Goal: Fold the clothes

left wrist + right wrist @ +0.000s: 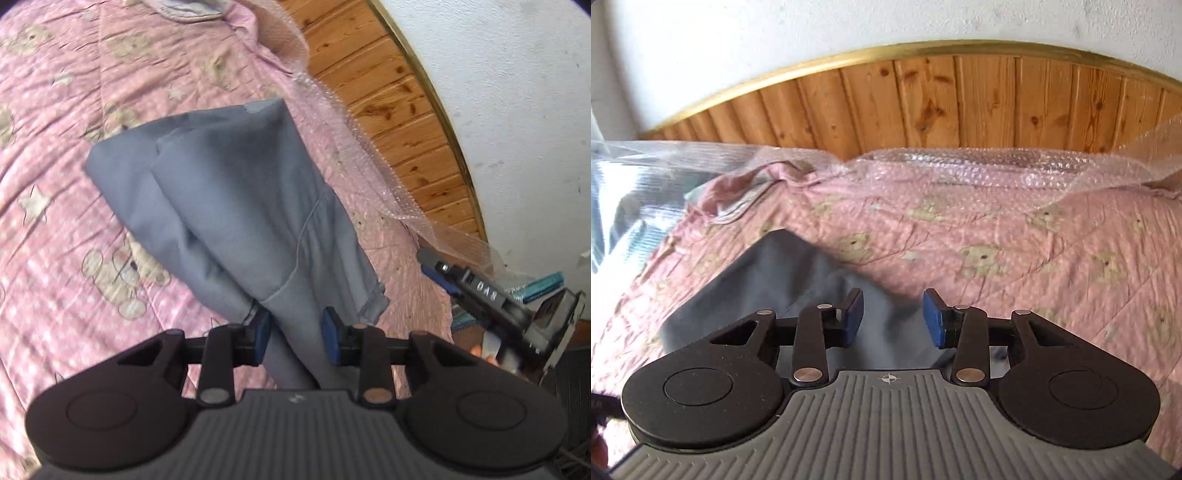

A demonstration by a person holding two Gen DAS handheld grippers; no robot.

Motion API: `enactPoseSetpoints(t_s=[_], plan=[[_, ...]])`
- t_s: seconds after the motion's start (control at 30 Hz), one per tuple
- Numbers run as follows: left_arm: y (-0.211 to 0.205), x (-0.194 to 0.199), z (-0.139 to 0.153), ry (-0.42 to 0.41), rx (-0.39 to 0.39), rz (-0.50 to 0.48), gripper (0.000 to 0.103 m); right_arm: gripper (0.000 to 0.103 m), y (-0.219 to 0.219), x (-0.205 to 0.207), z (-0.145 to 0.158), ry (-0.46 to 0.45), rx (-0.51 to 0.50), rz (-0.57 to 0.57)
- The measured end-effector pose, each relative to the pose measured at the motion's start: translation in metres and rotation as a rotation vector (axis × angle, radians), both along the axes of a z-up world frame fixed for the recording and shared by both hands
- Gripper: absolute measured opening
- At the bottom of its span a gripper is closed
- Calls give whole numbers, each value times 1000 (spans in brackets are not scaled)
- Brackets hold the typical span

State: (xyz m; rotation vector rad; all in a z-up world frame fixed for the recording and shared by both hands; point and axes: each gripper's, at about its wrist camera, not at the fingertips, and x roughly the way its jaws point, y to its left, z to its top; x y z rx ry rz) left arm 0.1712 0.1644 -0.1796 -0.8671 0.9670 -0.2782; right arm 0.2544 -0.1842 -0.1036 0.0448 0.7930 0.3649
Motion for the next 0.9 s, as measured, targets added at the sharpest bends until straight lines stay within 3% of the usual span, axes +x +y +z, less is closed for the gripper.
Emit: enactPoseSetpoints(t_s=[0.1,0.17,0.2,0.27,0.33,0.37,0.43,0.53,0.57,0.6,0.67,0.8,0.87,0.9], plan=[[2,21,-15,38,-9,-50,34,36,14,-21,-36,89,25,36],[5,32,-24,66,-30,-93,36,36,6,-15,-76,200,-98,-102],[8,33,-20,60,-36,-126,36,38,-10,-14,-86,234,-111,-202],[18,33,-10,35,-39,-179,37,35,-43,-28,-71,229,27,-364],[34,29,-3,14,-33,-188,42,45,-64,-53,-45,205,218,-446],[42,27,0,9,-23,-176,43,53,-65,-70,-39,212,322,-448],[56,28,-2,4,-6,-129,45,56,-65,-104,-29,226,530,-446],[64,39,-11,12,0,-97,44,62,-28,-132,-56,356,746,-388],[65,44,-14,11,22,-97,43,64,-18,-135,-66,367,752,-405],[67,45,-16,14,38,-90,33,53,-11,-135,-75,364,730,-424],[72,47,-21,25,65,-72,31,17,-10,-130,-94,346,663,-493],[83,37,-15,-3,46,-73,34,15,-13,-141,-95,312,516,-623],[88,24,-7,-33,39,-95,49,22,-17,-158,-82,275,587,-637],[86,20,-6,-42,47,-101,63,37,-14,-166,-81,275,639,-632]])
